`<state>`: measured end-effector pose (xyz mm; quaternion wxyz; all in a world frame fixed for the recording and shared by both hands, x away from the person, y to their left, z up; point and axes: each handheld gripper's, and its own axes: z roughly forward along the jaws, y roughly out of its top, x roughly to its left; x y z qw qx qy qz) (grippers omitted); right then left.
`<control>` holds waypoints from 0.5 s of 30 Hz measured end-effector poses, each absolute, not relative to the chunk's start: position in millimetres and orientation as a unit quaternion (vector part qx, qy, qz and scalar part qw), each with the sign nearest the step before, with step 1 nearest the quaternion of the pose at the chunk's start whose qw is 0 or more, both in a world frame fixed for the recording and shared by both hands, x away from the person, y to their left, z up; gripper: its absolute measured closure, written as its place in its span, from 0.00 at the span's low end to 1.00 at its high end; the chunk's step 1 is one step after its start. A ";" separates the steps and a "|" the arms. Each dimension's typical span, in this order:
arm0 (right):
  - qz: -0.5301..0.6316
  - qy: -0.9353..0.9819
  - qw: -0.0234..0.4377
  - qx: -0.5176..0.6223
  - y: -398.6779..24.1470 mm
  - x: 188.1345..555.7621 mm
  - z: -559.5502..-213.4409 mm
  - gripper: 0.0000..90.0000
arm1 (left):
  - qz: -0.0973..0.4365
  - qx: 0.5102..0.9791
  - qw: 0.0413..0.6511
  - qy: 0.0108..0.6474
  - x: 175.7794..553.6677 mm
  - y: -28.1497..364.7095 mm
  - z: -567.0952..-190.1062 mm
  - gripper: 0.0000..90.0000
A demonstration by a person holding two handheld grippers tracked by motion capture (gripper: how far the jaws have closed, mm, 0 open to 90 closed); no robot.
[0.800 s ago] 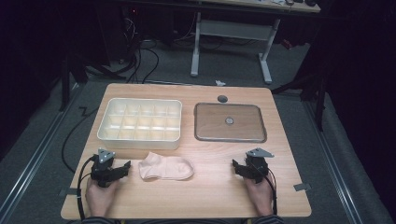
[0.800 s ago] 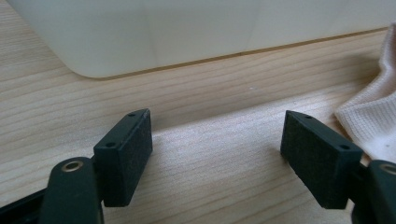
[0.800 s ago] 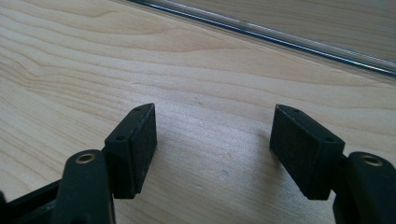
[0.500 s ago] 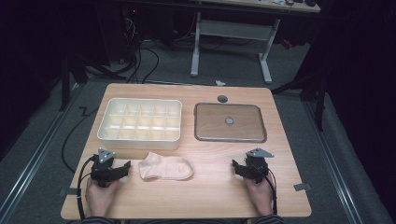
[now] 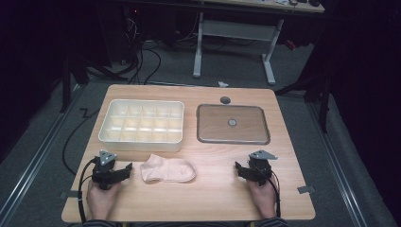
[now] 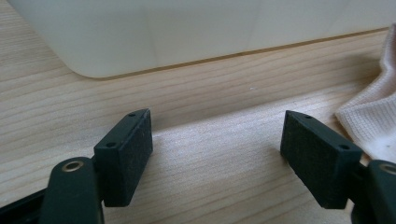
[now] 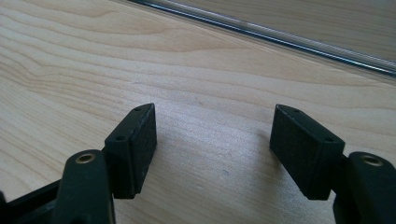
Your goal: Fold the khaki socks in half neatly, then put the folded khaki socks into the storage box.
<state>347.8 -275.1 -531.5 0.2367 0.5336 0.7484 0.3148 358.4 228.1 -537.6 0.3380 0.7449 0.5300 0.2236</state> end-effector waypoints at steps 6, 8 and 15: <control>0.315 0.749 0.237 0.533 -275.0 348.0 -531.5 0.35 | 0.225 0.745 0.337 0.530 358.5 227.7 -537.6 0.29; 0.315 0.749 0.237 0.533 -274.8 348.2 -531.4 0.36 | 0.226 0.745 0.336 0.530 358.5 227.6 -537.5 0.29; 0.317 0.751 0.235 0.530 -274.3 348.3 -531.4 0.38 | 0.227 0.744 0.336 0.532 358.4 227.5 -537.5 0.30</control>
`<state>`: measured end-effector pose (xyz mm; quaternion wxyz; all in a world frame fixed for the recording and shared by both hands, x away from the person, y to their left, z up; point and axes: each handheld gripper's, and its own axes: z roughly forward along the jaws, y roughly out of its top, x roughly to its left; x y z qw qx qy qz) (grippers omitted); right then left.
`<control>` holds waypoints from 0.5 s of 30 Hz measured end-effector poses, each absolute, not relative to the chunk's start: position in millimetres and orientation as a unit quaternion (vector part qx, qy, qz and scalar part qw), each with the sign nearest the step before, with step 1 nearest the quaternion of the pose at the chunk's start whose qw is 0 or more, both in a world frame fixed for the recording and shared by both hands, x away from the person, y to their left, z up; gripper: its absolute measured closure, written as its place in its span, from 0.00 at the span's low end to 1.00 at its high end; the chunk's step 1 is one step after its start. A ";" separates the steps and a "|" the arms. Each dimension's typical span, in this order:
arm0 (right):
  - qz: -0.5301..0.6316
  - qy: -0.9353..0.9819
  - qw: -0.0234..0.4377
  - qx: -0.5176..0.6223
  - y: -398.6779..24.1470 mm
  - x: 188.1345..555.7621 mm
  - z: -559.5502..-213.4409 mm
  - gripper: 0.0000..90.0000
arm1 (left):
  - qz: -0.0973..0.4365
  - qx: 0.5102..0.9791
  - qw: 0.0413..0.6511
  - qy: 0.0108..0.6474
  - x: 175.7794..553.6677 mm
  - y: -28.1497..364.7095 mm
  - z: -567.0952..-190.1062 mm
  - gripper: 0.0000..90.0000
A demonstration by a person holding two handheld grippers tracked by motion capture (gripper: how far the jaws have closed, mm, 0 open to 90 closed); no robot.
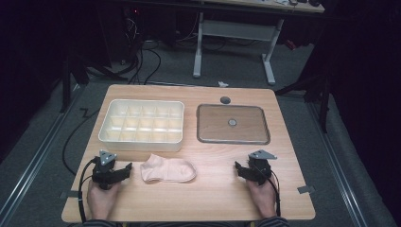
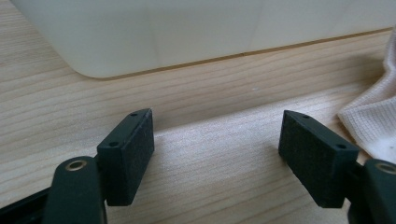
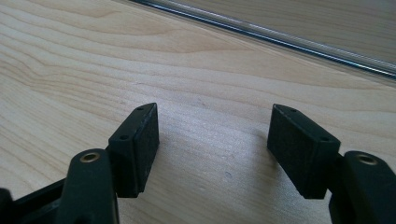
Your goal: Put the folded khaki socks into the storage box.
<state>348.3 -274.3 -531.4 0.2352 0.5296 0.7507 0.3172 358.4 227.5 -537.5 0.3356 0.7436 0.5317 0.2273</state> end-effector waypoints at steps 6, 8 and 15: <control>0.319 0.751 0.234 0.529 -274.4 348.4 -531.3 0.40 | 0.230 0.742 0.335 0.534 358.5 227.5 -537.4 0.32; 0.319 0.749 0.236 0.531 -274.5 348.4 -531.3 0.41 | 0.231 0.741 0.334 0.534 358.8 227.6 -537.4 0.34; 0.318 0.744 0.240 0.536 -273.7 348.3 -530.9 0.49 | 0.229 0.743 0.334 0.532 359.4 227.0 -537.3 0.31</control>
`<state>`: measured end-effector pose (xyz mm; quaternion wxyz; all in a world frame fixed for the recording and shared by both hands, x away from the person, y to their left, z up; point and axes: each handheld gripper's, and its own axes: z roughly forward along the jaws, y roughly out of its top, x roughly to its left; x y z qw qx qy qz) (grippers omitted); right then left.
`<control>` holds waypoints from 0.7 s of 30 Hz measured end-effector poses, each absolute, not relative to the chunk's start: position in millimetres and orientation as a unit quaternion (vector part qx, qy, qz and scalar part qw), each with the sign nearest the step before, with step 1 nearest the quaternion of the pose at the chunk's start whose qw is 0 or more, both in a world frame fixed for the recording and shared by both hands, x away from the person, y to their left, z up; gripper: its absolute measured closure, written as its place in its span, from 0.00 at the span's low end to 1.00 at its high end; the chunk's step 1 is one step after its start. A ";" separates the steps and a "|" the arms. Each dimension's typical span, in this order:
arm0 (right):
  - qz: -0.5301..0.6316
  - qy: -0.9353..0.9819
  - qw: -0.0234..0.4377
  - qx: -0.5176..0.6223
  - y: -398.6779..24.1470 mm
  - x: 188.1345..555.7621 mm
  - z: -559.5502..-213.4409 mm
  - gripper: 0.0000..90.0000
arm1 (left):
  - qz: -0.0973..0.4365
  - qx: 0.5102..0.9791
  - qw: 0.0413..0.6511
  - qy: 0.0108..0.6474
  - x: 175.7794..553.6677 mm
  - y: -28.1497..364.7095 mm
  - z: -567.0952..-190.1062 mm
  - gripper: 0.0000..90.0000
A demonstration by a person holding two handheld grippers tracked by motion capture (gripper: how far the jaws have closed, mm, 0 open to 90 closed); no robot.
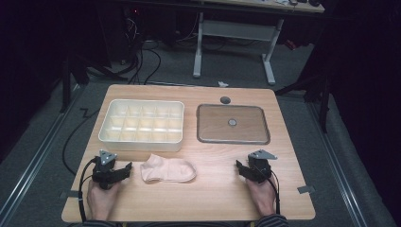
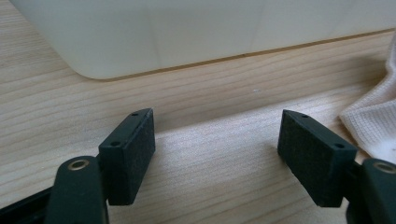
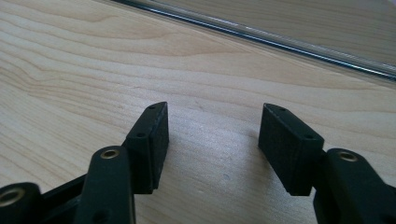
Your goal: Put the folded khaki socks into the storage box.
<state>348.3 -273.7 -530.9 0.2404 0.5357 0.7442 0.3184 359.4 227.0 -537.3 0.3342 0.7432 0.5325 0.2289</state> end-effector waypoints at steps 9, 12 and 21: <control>0.308 0.748 0.246 0.534 -265.4 345.0 -527.0 0.60 | 0.225 0.738 0.344 0.534 358.1 229.7 -536.9 0.37; 0.318 0.750 0.243 0.527 -260.3 343.6 -524.1 0.61 | 0.218 0.738 0.352 0.533 357.7 230.7 -536.9 0.39; 0.343 0.754 0.236 0.508 -248.1 340.8 -517.2 0.64 | 0.197 0.743 0.378 0.516 354.8 229.5 -534.7 0.40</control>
